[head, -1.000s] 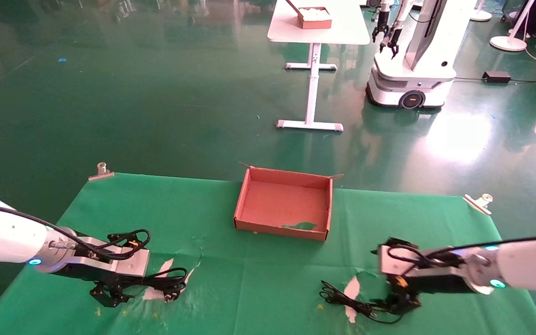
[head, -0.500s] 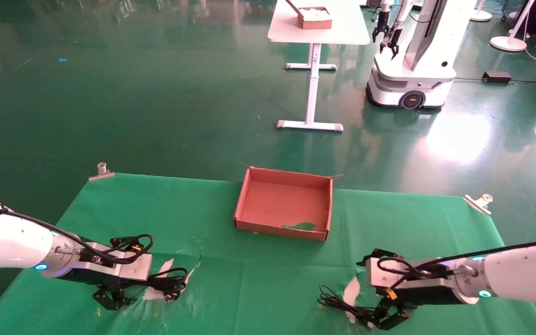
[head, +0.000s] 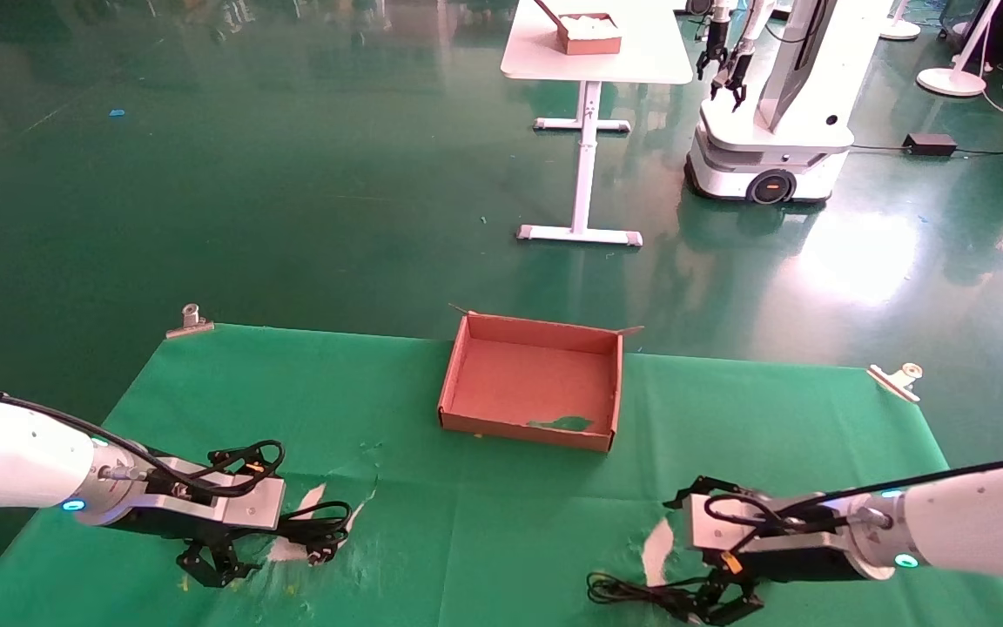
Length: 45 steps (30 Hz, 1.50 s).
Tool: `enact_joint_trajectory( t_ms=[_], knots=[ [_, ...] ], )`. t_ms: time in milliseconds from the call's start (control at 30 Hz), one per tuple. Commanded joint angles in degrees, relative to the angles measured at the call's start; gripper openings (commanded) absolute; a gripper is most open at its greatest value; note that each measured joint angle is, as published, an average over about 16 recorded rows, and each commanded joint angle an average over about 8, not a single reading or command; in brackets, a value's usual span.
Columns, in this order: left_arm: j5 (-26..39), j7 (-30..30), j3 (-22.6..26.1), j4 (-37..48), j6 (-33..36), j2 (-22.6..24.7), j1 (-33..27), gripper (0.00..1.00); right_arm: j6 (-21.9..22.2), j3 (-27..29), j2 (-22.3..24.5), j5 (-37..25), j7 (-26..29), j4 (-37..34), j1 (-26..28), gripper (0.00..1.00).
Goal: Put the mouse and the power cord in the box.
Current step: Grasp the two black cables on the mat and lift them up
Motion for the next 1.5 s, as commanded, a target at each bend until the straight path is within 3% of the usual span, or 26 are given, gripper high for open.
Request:
enact_joint_trajectory(
  t_ms=[33,67,133,267,333,400,1500],
  knots=[
    [-0.10,0.18,-0.07,0.21,0.09,0.01,-0.05,1.00,-0.41,0.03,-0.08,0.05,-0.25,-0.35,-0.06,0.95],
    [-0.12,0.25,-0.08,0.28,0.12,0.01,-0.09,1.00,-0.64,0.09,-0.08,0.14,-0.35,-0.43,-0.02,0.87],
    [-0.13,0.39,-0.09,0.37,0.16,0.01,-0.14,0.84,-1.09,0.19,-0.06,0.30,-0.49,-0.56,0.08,0.62],
    [-0.14,0.68,-0.10,0.62,0.17,0.04,-0.22,0.34,-1.85,0.33,-0.07,0.50,-0.73,-0.89,0.26,0.12],
    [-0.14,0.78,-0.11,0.70,0.17,0.05,-0.25,0.09,-2.05,0.36,-0.07,0.53,-0.78,-1.02,0.30,0.00],
    [-0.14,0.84,-0.11,0.76,0.17,0.07,-0.27,0.00,-2.17,0.38,-0.08,0.55,-0.81,-1.12,0.34,0.00],
    [-0.19,0.63,-0.12,0.49,0.28,-0.02,-0.19,0.00,-1.83,0.35,0.00,0.56,-0.69,-0.75,0.22,0.00]
  ],
)
